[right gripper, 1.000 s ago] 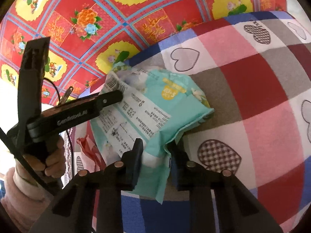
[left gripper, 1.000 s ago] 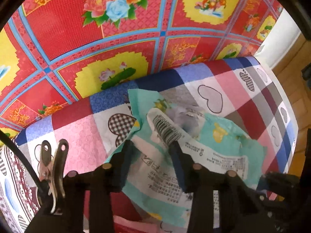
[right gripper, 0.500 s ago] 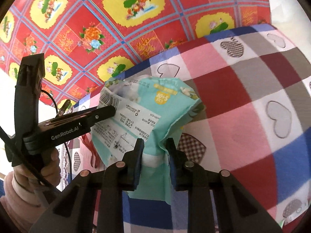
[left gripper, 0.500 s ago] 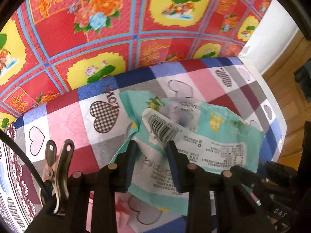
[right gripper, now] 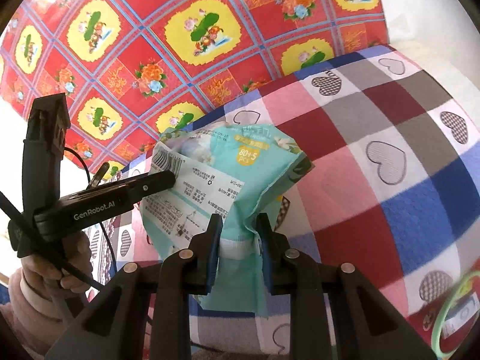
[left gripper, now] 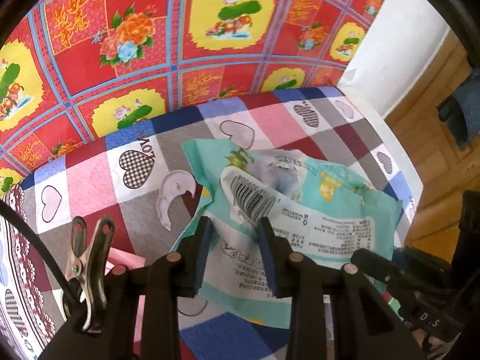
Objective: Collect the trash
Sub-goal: 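Carry the teal wipes package with both grippers over the red bucket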
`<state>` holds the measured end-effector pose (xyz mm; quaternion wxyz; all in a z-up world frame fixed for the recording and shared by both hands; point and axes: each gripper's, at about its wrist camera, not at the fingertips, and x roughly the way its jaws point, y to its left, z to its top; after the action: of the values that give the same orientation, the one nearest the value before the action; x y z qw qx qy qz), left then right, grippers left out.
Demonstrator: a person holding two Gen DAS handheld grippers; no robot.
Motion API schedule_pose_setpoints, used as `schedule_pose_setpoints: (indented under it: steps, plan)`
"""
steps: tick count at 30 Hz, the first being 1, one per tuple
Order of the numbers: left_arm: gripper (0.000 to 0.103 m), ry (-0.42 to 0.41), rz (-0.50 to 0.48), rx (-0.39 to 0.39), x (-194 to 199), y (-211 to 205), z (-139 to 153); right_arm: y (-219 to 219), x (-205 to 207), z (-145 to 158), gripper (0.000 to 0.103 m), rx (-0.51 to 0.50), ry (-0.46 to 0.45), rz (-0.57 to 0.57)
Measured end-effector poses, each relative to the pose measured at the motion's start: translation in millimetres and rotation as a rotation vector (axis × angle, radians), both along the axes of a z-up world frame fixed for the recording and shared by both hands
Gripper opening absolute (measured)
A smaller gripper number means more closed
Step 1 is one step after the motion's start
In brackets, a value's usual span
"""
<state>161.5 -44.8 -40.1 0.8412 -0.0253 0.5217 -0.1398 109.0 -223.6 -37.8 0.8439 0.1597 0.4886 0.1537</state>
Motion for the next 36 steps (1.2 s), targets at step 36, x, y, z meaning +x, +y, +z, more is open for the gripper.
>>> schedule_pose_setpoints:
  steps: [36]
  plan:
    - [0.032,-0.066,-0.325,-0.036,-82,-123,24,-100,-118,22,0.025,-0.042,-0.047,-0.312]
